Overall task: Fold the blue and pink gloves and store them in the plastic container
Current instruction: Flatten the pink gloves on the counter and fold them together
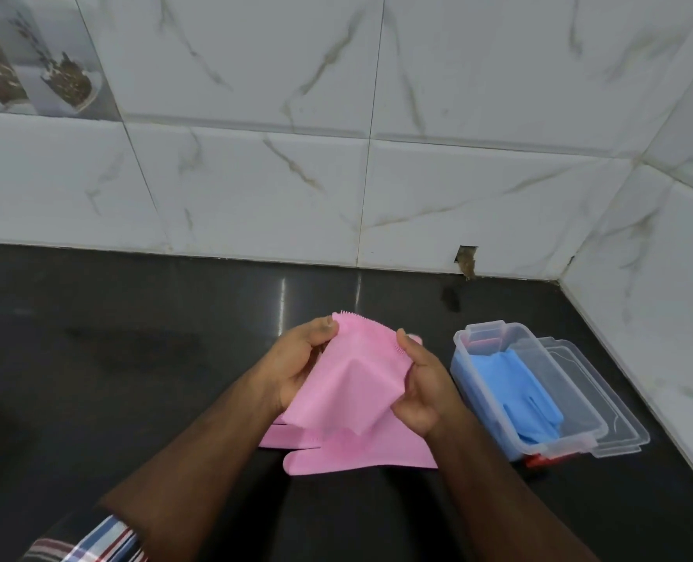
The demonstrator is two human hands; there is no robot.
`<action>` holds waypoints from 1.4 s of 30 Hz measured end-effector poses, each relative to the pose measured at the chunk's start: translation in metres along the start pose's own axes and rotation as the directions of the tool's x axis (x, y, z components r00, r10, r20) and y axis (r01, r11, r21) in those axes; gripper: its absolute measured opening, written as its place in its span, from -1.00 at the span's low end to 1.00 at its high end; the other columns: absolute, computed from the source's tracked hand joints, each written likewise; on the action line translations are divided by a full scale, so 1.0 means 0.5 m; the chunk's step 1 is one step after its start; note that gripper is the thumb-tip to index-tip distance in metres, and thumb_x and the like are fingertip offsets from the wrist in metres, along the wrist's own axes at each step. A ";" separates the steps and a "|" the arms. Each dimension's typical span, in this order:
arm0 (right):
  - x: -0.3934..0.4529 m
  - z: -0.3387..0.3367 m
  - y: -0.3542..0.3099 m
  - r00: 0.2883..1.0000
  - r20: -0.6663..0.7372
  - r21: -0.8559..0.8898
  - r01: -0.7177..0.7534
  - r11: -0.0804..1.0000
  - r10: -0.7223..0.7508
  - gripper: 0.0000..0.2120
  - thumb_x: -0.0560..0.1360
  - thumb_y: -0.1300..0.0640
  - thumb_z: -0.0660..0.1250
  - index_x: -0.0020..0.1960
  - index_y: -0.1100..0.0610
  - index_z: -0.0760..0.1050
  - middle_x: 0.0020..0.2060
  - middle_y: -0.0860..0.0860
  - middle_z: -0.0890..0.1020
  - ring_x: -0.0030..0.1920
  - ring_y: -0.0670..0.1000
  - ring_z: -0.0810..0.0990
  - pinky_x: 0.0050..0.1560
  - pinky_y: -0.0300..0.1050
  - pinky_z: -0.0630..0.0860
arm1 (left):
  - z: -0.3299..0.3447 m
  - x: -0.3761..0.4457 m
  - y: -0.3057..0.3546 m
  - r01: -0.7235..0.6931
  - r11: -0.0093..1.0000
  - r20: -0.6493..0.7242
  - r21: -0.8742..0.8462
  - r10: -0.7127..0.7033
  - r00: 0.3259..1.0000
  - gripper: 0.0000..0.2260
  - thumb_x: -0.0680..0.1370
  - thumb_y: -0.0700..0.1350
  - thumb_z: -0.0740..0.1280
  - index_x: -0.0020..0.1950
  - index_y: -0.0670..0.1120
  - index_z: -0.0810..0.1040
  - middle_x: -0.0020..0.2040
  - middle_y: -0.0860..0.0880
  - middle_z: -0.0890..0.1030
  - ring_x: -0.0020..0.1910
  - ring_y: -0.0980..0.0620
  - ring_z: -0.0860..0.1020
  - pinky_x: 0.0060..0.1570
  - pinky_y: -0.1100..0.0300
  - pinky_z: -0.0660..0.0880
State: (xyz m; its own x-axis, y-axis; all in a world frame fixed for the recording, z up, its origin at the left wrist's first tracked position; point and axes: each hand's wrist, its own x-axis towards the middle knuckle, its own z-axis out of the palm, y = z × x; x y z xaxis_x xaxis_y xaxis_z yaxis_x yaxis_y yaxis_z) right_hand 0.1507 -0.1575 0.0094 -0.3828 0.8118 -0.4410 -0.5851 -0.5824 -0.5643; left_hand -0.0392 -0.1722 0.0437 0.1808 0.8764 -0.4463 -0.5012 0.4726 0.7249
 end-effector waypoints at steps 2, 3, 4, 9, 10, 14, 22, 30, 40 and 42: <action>-0.010 0.012 -0.025 0.994 -0.027 -0.060 0.107 0.992 -0.109 -0.52 0.49 0.24 0.40 0.38 0.24 0.42 0.24 0.25 0.58 0.25 0.26 0.56 0.30 0.32 0.44 | -0.010 -0.006 0.000 -0.041 0.985 -0.013 0.168 0.044 0.999 -0.92 0.60 -0.15 0.29 0.01 -0.09 0.57 -0.19 -0.05 0.59 -0.28 0.02 0.55 -0.22 0.14 0.53; -0.017 0.017 -0.043 0.978 -0.095 -0.149 0.172 0.974 -0.187 -0.56 0.46 0.30 0.41 0.33 0.18 0.46 0.17 0.22 0.62 0.18 0.27 0.60 0.22 0.34 0.50 | -0.015 -0.009 0.001 -0.072 0.957 -0.051 0.281 0.090 0.995 -0.94 0.59 -0.14 0.30 -0.01 -0.06 0.56 -0.19 -0.02 0.59 -0.28 0.03 0.54 -0.26 0.16 0.52; -0.025 0.023 -0.059 0.957 -0.139 -0.259 0.215 0.942 -0.257 -0.60 0.46 0.31 0.41 0.27 0.11 0.50 0.13 0.18 0.64 0.15 0.26 0.61 0.15 0.34 0.54 | -0.021 -0.011 0.002 -0.093 0.923 -0.107 0.374 0.142 0.984 -0.96 0.57 -0.12 0.32 -0.01 -0.04 0.56 -0.16 -0.01 0.59 -0.25 0.03 0.55 -0.27 0.16 0.50; -0.058 0.059 -0.094 0.866 -0.040 -0.654 0.354 0.669 -0.498 -0.66 0.52 0.26 0.38 0.26 0.02 0.49 0.10 0.05 0.63 0.13 0.14 0.59 0.07 0.11 0.63 | 0.005 -0.028 0.037 -0.162 0.882 -0.139 0.443 0.246 0.959 -0.76 0.56 0.09 0.38 0.12 -0.03 0.58 0.05 -0.10 0.66 -0.09 -0.05 0.64 -0.13 0.06 0.55; -0.064 0.069 -0.093 0.842 0.036 -0.701 0.406 0.587 -0.539 -0.65 0.53 0.29 0.35 0.26 0.03 0.49 0.07 -0.01 0.64 0.12 0.09 0.60 0.05 0.00 0.61 | 0.022 -0.036 0.045 -0.152 0.898 -0.074 0.412 0.199 0.977 -0.67 0.56 0.15 0.38 0.19 -0.04 0.57 0.09 -0.11 0.68 -0.05 -0.08 0.68 -0.10 0.02 0.58; -0.088 0.115 -0.049 0.797 0.418 -0.838 0.523 0.153 -0.436 -0.60 0.49 0.26 0.36 0.25 -0.10 0.54 0.13 -0.23 0.64 0.19 -0.21 0.58 0.21 -0.16 0.54 | 0.072 -0.054 0.065 -0.123 0.955 0.130 0.270 0.090 0.987 -0.43 0.50 0.31 0.32 0.32 -0.08 0.56 0.19 -0.20 0.66 0.13 -0.22 0.66 0.09 -0.19 0.60; -0.100 0.087 -0.022 0.815 0.458 -0.885 0.456 -0.094 -0.356 -0.58 0.50 0.01 0.40 0.35 -0.11 0.50 0.36 -0.25 0.46 0.35 -0.20 0.37 0.43 -0.02 0.34 | 0.044 -0.061 0.043 -0.085 0.979 0.091 0.186 0.069 0.993 -0.52 0.52 0.15 0.38 0.29 -0.16 0.58 0.16 -0.25 0.67 0.14 -0.28 0.65 0.05 -0.27 0.60; -0.116 0.087 -0.036 0.760 0.401 -0.875 0.483 0.031 -0.512 -0.62 0.49 0.05 0.44 0.29 -0.13 0.54 0.20 -0.38 0.51 0.23 -0.16 0.52 0.22 -0.08 0.55 | 0.057 -0.064 0.055 -0.235 0.962 -0.048 0.136 0.243 0.969 -0.61 0.58 -0.04 0.40 0.37 -0.14 0.51 0.14 -0.22 0.68 0.06 -0.22 0.69 -0.19 -0.11 0.66; -0.127 0.017 0.017 0.820 0.108 -0.972 0.206 0.113 -0.562 -0.81 0.47 0.06 0.46 0.01 -0.06 0.47 -0.15 -0.23 0.55 -0.06 -0.14 0.57 -0.19 -0.37 0.38 | 0.088 -0.074 0.056 -0.223 0.972 -0.089 -0.071 0.216 0.972 -0.73 0.64 -0.11 0.31 0.30 -0.20 0.52 0.07 -0.20 0.70 0.03 -0.18 0.70 -0.21 -0.12 0.66; -0.133 -0.002 -0.003 0.704 0.092 -0.970 0.222 0.095 -0.704 -0.97 0.52 0.09 0.40 -0.07 -0.03 0.56 -0.20 -0.16 0.60 -0.11 -0.14 0.58 -0.20 -0.32 0.40 | 0.071 -0.069 0.064 -0.229 0.972 -0.106 -0.060 0.222 0.969 -0.71 0.64 -0.06 0.30 0.31 -0.17 0.53 0.17 -0.20 0.67 0.10 -0.17 0.68 -0.16 -0.10 0.66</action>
State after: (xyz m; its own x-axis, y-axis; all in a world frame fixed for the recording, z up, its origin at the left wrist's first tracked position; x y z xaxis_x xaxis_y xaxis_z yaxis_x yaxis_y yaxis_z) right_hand 0.1781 -0.2106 0.0389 0.0769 0.9855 0.1510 0.5533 0.0838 -0.8287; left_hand -0.0317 -0.1840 0.1009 -0.0252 0.9445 -0.3274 -0.5793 0.2531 0.7748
